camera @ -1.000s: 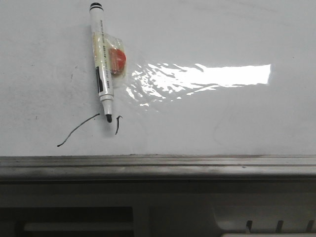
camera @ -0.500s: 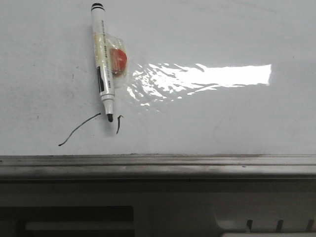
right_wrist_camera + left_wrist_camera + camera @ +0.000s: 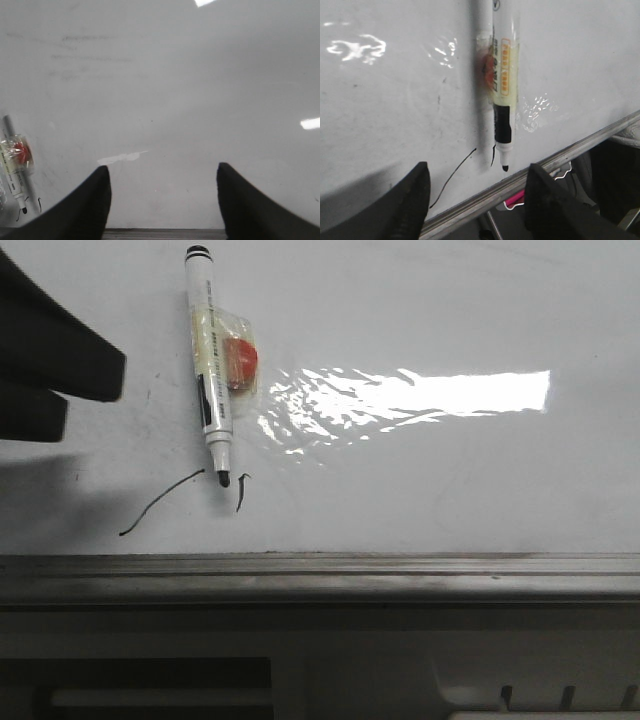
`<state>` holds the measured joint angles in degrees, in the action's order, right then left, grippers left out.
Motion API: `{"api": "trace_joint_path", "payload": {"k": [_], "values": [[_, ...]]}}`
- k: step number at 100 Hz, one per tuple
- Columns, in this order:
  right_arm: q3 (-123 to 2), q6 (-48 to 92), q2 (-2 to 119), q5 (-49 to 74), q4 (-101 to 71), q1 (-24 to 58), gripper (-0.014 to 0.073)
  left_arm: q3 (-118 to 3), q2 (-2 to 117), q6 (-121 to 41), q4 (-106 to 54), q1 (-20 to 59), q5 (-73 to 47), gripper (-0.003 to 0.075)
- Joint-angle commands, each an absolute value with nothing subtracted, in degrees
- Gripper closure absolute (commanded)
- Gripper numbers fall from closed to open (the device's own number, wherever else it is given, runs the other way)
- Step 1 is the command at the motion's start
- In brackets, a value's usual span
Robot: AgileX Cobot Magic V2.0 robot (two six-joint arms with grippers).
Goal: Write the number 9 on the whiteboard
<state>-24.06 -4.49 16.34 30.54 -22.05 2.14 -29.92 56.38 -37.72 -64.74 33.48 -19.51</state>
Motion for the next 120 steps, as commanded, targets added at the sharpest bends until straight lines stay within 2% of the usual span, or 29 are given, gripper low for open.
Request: {"api": "trace_joint_path", "payload": {"k": [1, 20, 52, 65, 70, 71, 81, 91, 104, 120], "values": [[-26.1, -3.7, 17.4, 26.1, -22.0, 2.1, 0.016, -31.9, 58.8, -38.1, -70.0, 39.0, -10.6, 0.0332], [-26.1, -3.7, 17.4, 25.8, -20.7, 2.1, 0.0185, -32.6, 63.9, -38.1, -72.6, 45.4, -3.5, 0.0332], [-26.1, -3.7, 17.4, 25.7, -19.6, 2.1, 0.0185, -36.8, 70.6, -38.1, -75.9, 45.9, 0.4, 0.0346], [-26.1, -3.7, 17.4, 25.7, -19.6, 2.1, 0.0185, -36.8, 73.1, -38.1, -80.5, 45.9, 1.8, 0.0446], [-26.1, -3.7, 17.4, 25.7, -19.6, 2.1, 0.0185, -36.8, 73.8, -38.1, -80.6, 45.9, 1.4, 0.0516], [-26.1, -3.7, 17.4, 25.7, -19.6, 2.1, 0.0185, -36.8, 73.9, -38.1, -80.6, 45.9, 1.3, 0.0552], [-26.1, -3.7, 17.4, 25.5, -19.6, 2.6, 0.0185, -36.8, 74.0, -38.1, -80.3, 45.9, -0.5, 0.0741], [-27.8, -1.8, 17.4, 25.8, -20.2, 4.9, 0.0185, -36.9, 73.1, -38.2, -77.2, 45.9, -4.2, 0.074], [-33.0, 11.3, 19.1, 27.5, -24.5, 9.8, 0.0186, -36.9, 69.7, -38.5, -70.6, 45.9, -9.1, 0.074], [-39.9, 30.6, 26.9, 35.1, -33.3, 17.6, 0.0186, -36.1, 63.2, -58.7, -70.3, 45.9, -17.2, 0.074]]}}
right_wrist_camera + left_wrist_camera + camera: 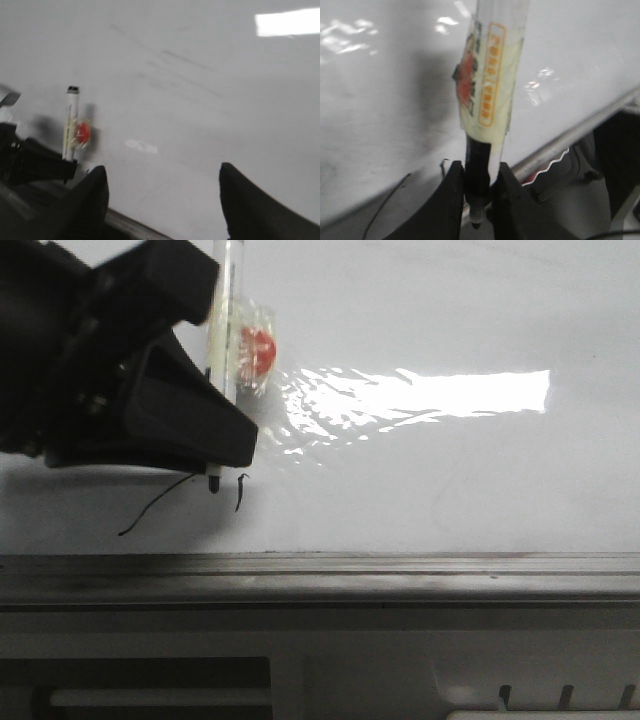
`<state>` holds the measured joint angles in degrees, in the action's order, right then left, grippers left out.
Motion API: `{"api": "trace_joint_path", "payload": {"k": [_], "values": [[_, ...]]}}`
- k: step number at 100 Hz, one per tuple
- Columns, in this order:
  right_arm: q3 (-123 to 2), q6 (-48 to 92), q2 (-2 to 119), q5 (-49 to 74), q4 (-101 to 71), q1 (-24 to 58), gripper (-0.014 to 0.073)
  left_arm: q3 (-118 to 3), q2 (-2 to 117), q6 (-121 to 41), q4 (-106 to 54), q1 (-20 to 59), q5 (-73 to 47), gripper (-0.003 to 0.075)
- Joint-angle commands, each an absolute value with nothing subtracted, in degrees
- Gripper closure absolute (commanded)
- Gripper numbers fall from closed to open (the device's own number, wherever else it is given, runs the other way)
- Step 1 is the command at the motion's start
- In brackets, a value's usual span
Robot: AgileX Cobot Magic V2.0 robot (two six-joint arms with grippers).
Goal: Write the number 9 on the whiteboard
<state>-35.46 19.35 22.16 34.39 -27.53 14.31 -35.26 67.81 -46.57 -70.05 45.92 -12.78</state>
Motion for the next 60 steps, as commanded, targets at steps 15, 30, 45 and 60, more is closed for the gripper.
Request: {"api": "trace_joint_path", "payload": {"k": [15, 30, 45, 60], "values": [[-42.1, 46.4, 34.9, 40.8, -48.8, 25.0, 0.0186, -34.0, 58.3, -80.2, -81.1, 45.7, -24.1, 0.0739], [-42.1, 57.8, 42.3, 40.4, -54.7, 30.7, 0.0185, -33.5, 58.3, -86.2, -84.5, 45.7, -30.4, 0.074], [-42.1, 66.0, 47.8, 37.2, -62.4, 32.5, 0.0185, -33.4, 59.5, -86.7, -84.5, 45.7, -33.6, 0.074], [-42.1, 78.0, 52.5, 35.6, -77.2, 32.5, 0.0185, -33.4, 59.6, -87.6, -84.6, 45.7, -35.3, 0.074]]}}
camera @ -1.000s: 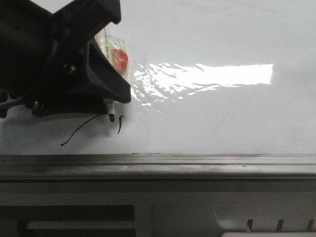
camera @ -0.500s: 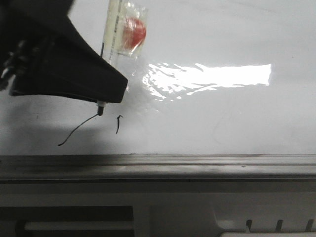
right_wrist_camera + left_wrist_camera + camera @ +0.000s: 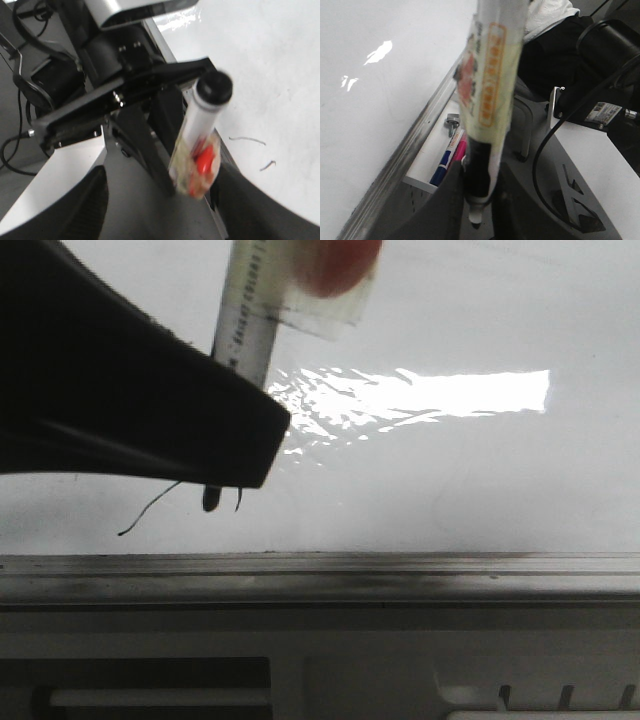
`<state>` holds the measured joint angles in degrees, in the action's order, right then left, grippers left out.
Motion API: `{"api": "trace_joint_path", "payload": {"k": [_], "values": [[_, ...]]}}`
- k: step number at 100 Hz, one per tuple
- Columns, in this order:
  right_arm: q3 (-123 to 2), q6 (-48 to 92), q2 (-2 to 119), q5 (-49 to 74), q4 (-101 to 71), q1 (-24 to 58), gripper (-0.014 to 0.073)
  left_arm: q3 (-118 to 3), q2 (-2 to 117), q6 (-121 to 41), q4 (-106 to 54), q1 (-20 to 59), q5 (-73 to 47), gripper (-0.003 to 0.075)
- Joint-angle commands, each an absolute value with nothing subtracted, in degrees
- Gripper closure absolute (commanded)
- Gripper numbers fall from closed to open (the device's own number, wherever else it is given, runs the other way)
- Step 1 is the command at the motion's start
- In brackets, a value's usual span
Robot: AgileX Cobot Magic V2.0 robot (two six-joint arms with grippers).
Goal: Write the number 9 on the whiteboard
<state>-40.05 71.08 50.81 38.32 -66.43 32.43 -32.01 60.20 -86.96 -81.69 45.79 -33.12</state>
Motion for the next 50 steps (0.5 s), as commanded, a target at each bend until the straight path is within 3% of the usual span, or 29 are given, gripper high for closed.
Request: {"api": "trace_joint_path", "payload": {"k": [1, 23, 30, 43, 50], "values": [[-42.1, 79.0, 52.8, 35.4, -78.2, 32.5, 0.0185, -33.4, 59.6, -87.6, -84.6, 45.7, -35.5, 0.074], [-42.1, 85.4, 56.8, 37.8, -84.1, 32.5, 0.022, -33.4, 59.6, -87.6, -84.8, 45.7, -36.9, 0.074], [-42.1, 85.4, 57.5, 38.9, -84.1, 32.5, 0.0342, -33.4, 59.6, -87.6, -85.7, 45.7, -36.9, 0.074], [-42.1, 85.4, 57.9, 39.7, -84.0, 32.5, 0.0674, -33.4, 59.6, -87.6, -88.2, 45.7, -36.5, 0.0736], [-42.1, 85.4, 57.9, 39.7, -84.0, 32.5, 0.0663, -33.4, 59.1, -87.4, -89.5, 45.7, -36.0, 0.0685]]}}
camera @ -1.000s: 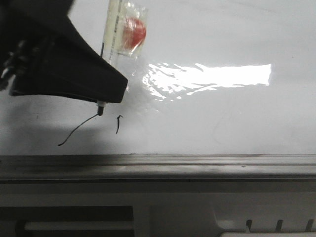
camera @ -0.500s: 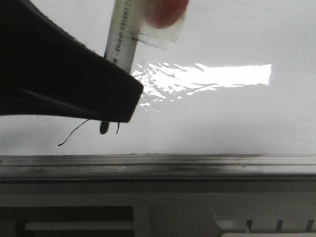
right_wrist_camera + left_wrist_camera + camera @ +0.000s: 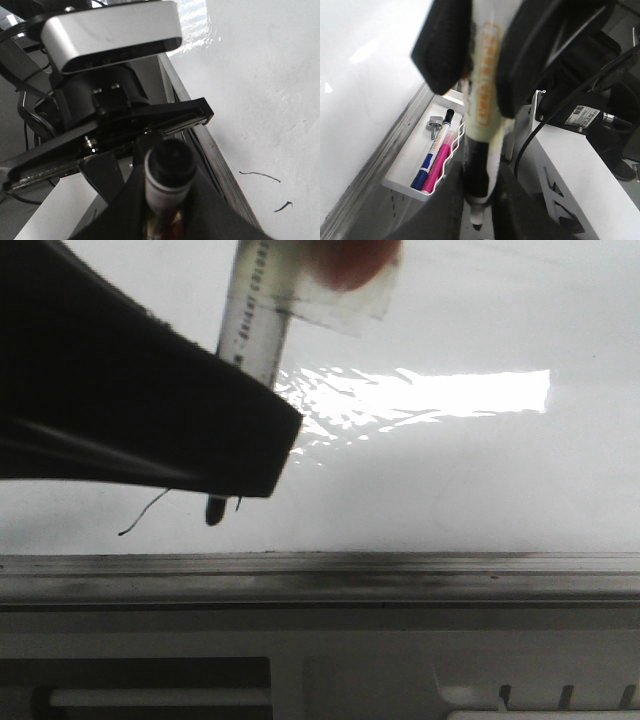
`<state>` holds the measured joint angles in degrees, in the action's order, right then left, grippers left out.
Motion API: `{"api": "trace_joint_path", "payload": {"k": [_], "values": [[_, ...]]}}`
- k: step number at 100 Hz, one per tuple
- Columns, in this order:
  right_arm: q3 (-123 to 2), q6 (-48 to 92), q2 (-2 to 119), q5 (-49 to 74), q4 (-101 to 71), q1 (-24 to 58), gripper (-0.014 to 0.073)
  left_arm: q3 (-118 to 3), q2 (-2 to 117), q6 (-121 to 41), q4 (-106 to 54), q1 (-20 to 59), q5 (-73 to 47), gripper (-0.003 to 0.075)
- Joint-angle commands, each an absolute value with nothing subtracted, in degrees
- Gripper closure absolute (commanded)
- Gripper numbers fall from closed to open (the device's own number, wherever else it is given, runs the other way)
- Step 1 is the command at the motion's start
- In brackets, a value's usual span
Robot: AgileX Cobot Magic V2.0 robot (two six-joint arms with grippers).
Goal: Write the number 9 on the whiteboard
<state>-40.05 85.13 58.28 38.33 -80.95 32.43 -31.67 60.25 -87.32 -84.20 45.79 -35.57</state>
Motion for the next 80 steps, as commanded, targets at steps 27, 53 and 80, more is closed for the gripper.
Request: {"api": "trace_joint_path", "payload": {"k": [27, 53, 80], "values": [[-51.2, 60.5, 58.8, 47.7, -49.9, 32.5, 0.0663, -33.4, 46.1, -76.7, -82.5, 45.7, -35.1, 0.0308], [-71.9, 36.3, 61.9, 60.3, -24.2, 32.7, 0.0633, -33.4, 29.5, -53.6, -62.7, 45.7, -24.1, 0.0428], [-52.0, 42.4, 47.9, 8.1, -24.2, 34.6, 0.0634, -33.4, 24.3, -46.8, -56.6, 45.7, -18.9, 0.0481]]}}
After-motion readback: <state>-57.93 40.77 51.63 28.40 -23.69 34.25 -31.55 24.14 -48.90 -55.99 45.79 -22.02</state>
